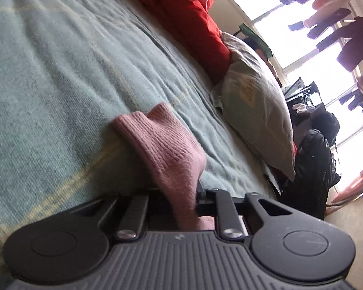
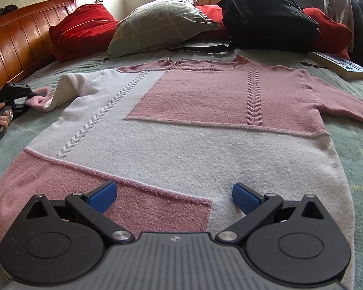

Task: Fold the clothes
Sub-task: 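Grasp the pink ribbed cuff with the left gripper and pull the sleeve straight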

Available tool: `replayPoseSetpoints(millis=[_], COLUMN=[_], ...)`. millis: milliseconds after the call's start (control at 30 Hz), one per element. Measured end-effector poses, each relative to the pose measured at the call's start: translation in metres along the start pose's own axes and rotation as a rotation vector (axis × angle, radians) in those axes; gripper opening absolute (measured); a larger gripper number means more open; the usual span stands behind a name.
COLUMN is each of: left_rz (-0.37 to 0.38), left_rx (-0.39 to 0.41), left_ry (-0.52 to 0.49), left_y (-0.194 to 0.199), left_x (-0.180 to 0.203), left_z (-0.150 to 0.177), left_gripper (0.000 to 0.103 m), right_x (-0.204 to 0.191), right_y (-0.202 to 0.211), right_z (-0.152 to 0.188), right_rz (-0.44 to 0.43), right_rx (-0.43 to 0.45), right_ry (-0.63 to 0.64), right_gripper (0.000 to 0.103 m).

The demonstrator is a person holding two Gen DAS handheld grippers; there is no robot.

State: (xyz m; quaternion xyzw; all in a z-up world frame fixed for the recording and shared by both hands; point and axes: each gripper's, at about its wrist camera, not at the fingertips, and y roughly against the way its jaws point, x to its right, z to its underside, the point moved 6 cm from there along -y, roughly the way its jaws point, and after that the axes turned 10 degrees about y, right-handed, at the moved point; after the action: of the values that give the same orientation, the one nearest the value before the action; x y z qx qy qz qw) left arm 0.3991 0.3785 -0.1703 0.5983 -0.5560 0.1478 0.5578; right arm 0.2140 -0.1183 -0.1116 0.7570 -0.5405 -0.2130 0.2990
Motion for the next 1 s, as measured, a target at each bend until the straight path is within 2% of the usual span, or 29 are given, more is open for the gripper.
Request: replayPoseSetpoints(millis=[167,367,633,800,1000], left_rz=[-0.057,-0.053,-0.052,-0.081,-0.085], left_rx=[0.062,0.162,0.267,0.279,0.305], left_ry=[-0.072,-0.137,-0.174,-0.18,-0.177], left_y=[0.007,0.032,0.061,0.063,0.069], left_x=[0.022,0.046,0.051,0.049,0.039], left_z=[-0.004,-0.025,-0.06,-0.075,-0.077], left_gripper=[0.012,0.012,0.008,0.006,0.005], right_x=[0.0,0.001,0.001,0.0,-0.001], right_y=[0.001,0.002,0.002,0.0,0.0], right_z=[-0.001,-0.002,-0.005,-0.007,-0.008], right_rz=[0.002,0.003,0.01,0.013,0.022], right_rx=[-0.002,0.001,0.011,0.009,0.006], right_ry=[-0.005,-0.017,-0.024,-0.024,-0.013], right_gripper=[0.103,0.103,0.103,0.103,0.103])
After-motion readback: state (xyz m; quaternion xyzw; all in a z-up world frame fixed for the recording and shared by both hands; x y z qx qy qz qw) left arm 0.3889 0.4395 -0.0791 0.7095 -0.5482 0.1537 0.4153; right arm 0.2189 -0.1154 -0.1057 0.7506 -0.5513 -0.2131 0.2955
